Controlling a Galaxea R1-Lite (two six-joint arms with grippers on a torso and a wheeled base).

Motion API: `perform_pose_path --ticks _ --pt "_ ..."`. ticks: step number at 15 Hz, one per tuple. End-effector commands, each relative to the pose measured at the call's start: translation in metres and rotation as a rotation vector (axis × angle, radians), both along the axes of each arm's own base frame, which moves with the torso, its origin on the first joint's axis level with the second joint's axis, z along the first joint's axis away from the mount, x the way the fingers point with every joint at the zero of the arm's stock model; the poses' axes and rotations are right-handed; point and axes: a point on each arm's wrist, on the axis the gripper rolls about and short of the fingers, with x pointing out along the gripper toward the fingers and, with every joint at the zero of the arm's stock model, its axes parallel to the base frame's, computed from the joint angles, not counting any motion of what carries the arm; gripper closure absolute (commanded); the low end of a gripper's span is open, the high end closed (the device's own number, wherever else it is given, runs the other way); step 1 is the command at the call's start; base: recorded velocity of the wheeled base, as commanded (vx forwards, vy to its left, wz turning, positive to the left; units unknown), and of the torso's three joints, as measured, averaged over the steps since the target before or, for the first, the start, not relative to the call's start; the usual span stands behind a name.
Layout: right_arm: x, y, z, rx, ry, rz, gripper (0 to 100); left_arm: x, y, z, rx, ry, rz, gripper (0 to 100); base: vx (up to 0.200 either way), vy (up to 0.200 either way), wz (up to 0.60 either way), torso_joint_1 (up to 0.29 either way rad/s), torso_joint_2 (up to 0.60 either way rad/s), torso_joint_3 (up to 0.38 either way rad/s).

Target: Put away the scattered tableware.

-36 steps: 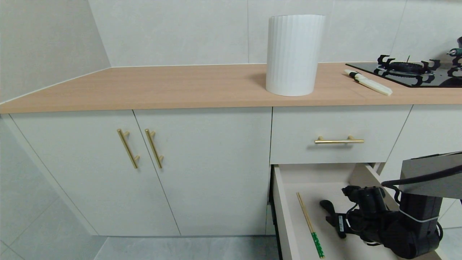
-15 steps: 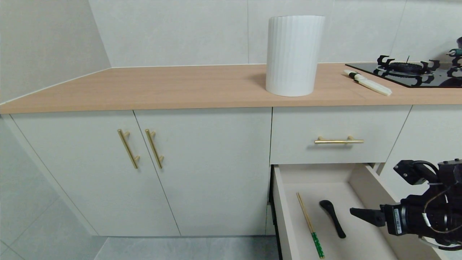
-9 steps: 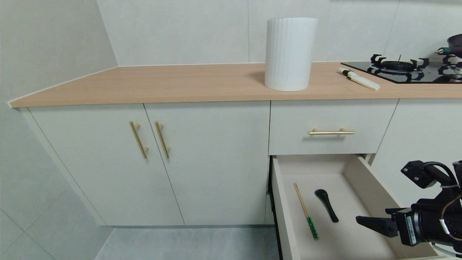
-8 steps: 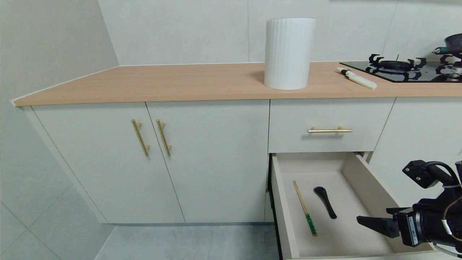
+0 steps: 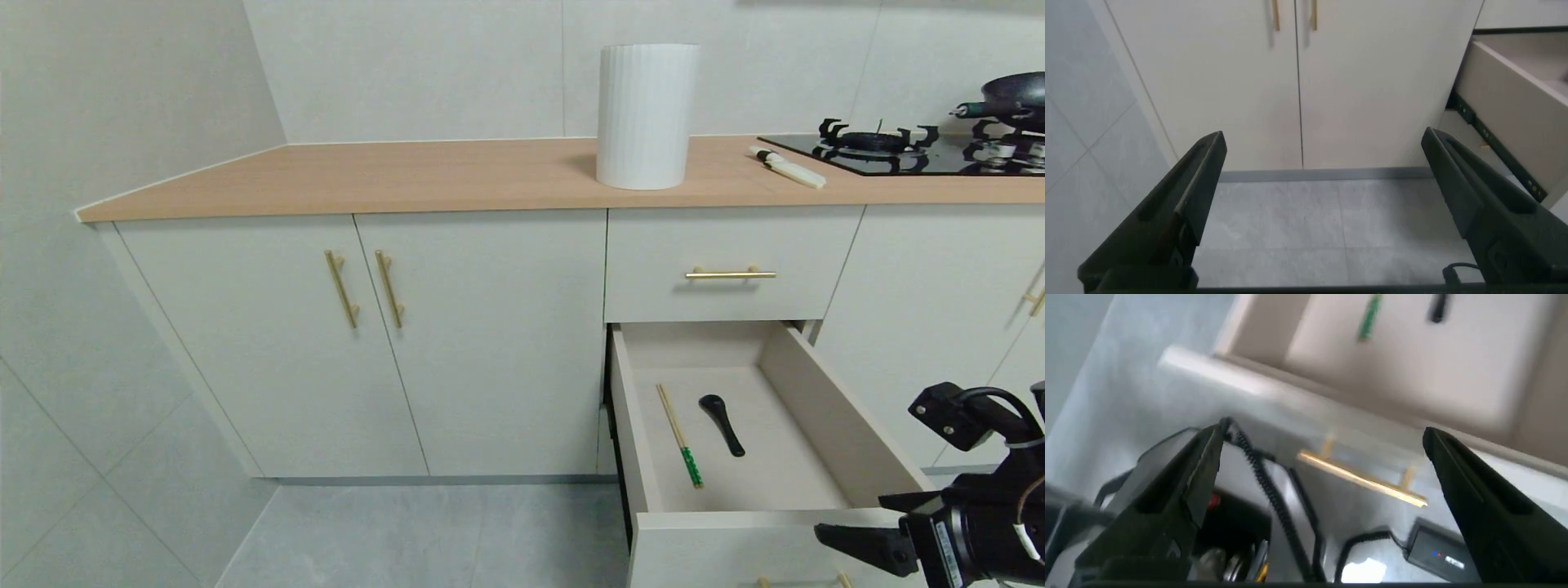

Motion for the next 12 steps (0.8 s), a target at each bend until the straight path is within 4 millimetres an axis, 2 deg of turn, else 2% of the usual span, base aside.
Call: perform_pose_path --ticks 1,6,12 --pt "-0.002 0.004 0.004 0.002 -0.006 0.026 0 0.0 0.0 0.0 0.0 0.0 0.0 0 0.0 0.0 0.0 0.0 0.0 0.0" --pt "0.005 0.016 -0.022 -0.088 0.196 0.066 0 0.0 0.0 0.0 0.0 0.0 0.0 0 0.0 0.0 0.0 0.0 0.0 0.0" --pt "0.02 0.019 -0.039 -0.197 0.27 -0.001 0 0.0 0.0 0.0 0.0 0.0 0.0 0 0.0 0.0 0.0 0.0 0.0 0.0"
